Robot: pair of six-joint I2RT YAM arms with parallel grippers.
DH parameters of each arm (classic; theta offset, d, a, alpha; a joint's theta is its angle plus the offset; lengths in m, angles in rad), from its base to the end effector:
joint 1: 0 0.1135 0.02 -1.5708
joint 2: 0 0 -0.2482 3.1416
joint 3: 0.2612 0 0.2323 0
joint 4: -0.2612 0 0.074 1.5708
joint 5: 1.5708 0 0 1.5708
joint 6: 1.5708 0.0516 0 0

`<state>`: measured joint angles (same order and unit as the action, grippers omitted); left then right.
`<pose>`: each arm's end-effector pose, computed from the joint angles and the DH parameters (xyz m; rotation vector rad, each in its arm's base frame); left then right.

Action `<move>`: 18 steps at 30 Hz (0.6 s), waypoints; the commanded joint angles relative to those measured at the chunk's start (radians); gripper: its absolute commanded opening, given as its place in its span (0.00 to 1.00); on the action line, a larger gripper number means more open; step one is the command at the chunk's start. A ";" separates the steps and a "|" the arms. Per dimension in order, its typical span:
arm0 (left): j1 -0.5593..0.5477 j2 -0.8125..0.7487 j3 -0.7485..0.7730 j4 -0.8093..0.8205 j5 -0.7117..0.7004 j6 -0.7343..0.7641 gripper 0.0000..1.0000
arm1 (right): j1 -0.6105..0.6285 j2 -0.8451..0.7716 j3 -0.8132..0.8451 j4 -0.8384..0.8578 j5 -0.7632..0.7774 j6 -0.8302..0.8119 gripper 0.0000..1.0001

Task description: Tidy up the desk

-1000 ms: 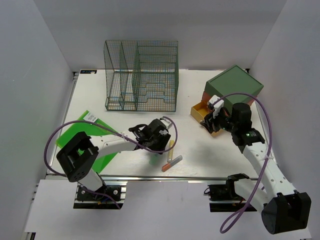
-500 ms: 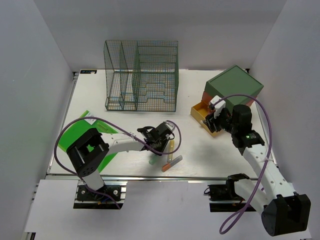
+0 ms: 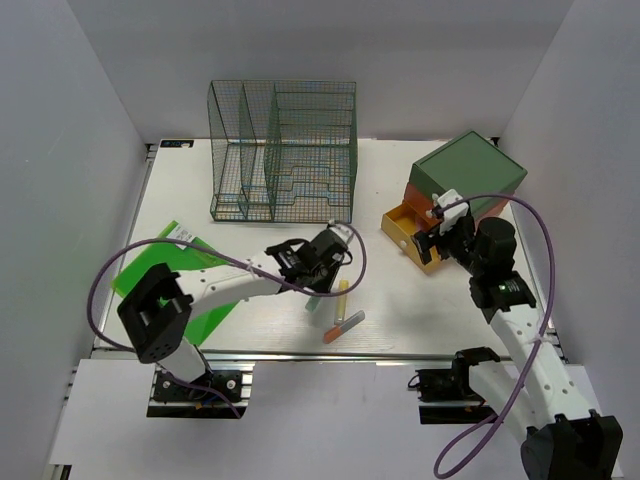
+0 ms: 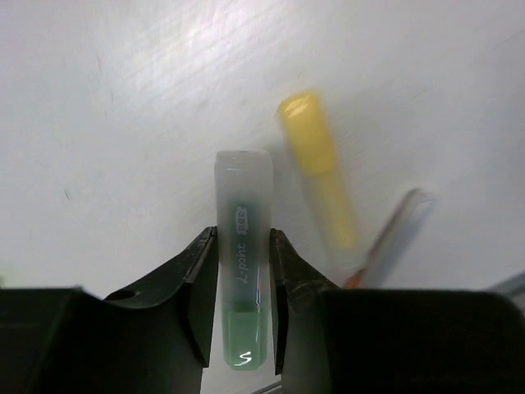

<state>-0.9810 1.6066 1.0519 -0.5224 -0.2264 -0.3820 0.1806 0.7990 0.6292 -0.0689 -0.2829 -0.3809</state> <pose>0.1821 -0.2513 0.1849 0.6995 2.5188 -0.1841 0.1925 0.0498 0.2834 -0.6884 1.6645 0.1130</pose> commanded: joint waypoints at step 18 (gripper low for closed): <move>0.025 0.272 0.354 0.820 0.104 -0.407 0.00 | -0.036 -0.132 -0.045 0.218 0.347 0.120 0.00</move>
<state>-0.9653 1.8324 1.3396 0.1204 -0.1383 -0.6563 0.1516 0.6865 0.5907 0.0658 -0.0334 -0.2829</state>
